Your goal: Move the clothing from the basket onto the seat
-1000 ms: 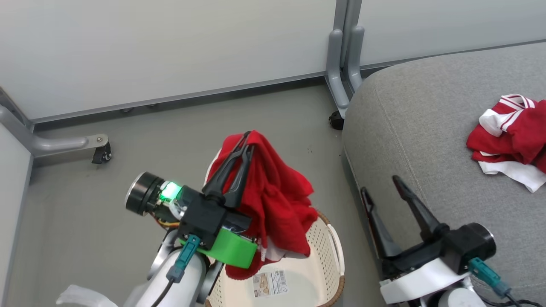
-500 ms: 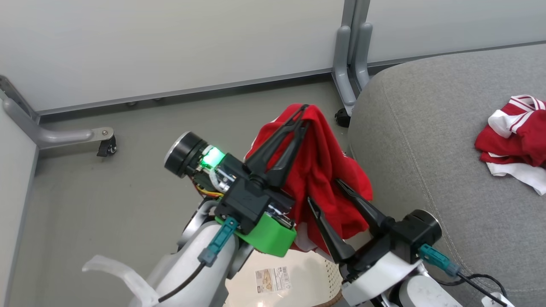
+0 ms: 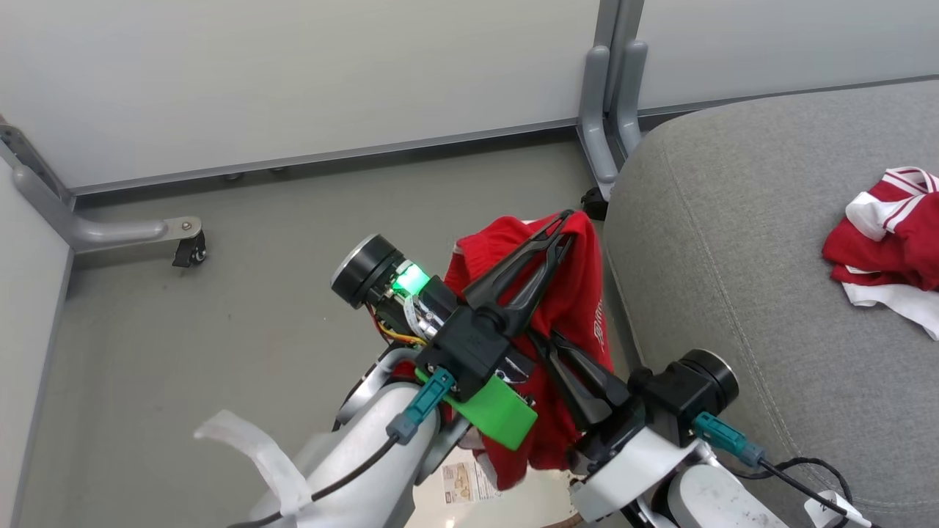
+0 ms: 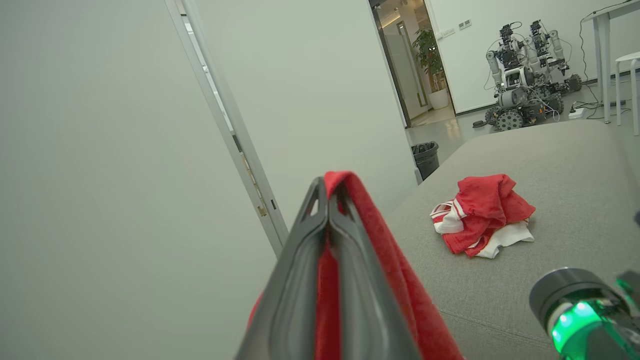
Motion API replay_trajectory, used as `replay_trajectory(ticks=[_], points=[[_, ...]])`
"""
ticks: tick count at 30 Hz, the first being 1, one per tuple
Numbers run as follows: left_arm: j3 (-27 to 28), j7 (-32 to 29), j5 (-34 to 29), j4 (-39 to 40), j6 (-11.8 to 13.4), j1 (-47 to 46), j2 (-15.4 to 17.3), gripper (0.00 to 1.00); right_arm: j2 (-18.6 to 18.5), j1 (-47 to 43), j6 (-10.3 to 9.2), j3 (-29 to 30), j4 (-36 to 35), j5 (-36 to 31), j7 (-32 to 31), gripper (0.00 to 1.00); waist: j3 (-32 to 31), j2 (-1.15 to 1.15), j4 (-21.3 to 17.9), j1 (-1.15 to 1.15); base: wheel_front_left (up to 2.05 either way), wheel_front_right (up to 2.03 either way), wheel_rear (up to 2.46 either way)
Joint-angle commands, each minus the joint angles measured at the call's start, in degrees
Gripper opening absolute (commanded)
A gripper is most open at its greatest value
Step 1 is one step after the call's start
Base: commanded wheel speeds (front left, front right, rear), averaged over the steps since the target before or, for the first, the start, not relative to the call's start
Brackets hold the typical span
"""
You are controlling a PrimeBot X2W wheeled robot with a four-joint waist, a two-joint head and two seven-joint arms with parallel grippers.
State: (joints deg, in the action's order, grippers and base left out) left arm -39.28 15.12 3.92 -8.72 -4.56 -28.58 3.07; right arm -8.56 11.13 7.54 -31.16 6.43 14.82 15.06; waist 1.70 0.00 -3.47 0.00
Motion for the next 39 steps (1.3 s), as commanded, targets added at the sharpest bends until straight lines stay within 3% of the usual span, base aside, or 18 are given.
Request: replay_trajectory(ticks=[1,24,25,26,27,39], points=[[-0.2,0.0,0.5,-0.7,-0.3,-0.7,0.0,0.0,-0.3,-0.7,-0.1,0.3,-0.1,-0.5,0.2,0.0,0.1,0.0,0.1,0.0,0.0,0.0,0.0],[0.3,0.0,1.2,-4.6,0.8,-1.2,0.1,0.0,-0.2,-2.4,-0.09,3.7,-1.2,-1.0,0.2,0.0,1.0,0.0,-0.9,0.0,0.0,0.0,0.0],[0.3,0.0,1.1,-4.5,1.0,-1.1,0.1,0.33,-0.1,-2.2,-0.09,3.9,-1.2,-1.0,0.2,0.0,1.1,0.0,-1.0,0.0,0.0,0.0,0.0],[0.3,0.0,0.9,-4.4,1.2,-1.1,0.2,0.95,-0.1,-2.1,-0.09,4.0,-1.3,-1.1,0.2,0.0,1.2,0.0,-1.0,0.0,0.0,0.0,0.0],[0.5,0.0,0.6,-4.2,1.5,-1.2,0.2,1.0,-0.1,-2.0,-0.09,4.1,-1.3,-1.1,0.2,0.0,1.3,0.0,-1.1,0.0,0.0,0.0,0.0],[0.6,0.0,1.1,-5.4,1.3,-0.8,0.9,1.0,0.3,-2.3,-0.1,7.0,-2.1,-1.8,0.2,0.0,2.4,0.0,-2.2,0.0,0.0,0.0,0.0]])
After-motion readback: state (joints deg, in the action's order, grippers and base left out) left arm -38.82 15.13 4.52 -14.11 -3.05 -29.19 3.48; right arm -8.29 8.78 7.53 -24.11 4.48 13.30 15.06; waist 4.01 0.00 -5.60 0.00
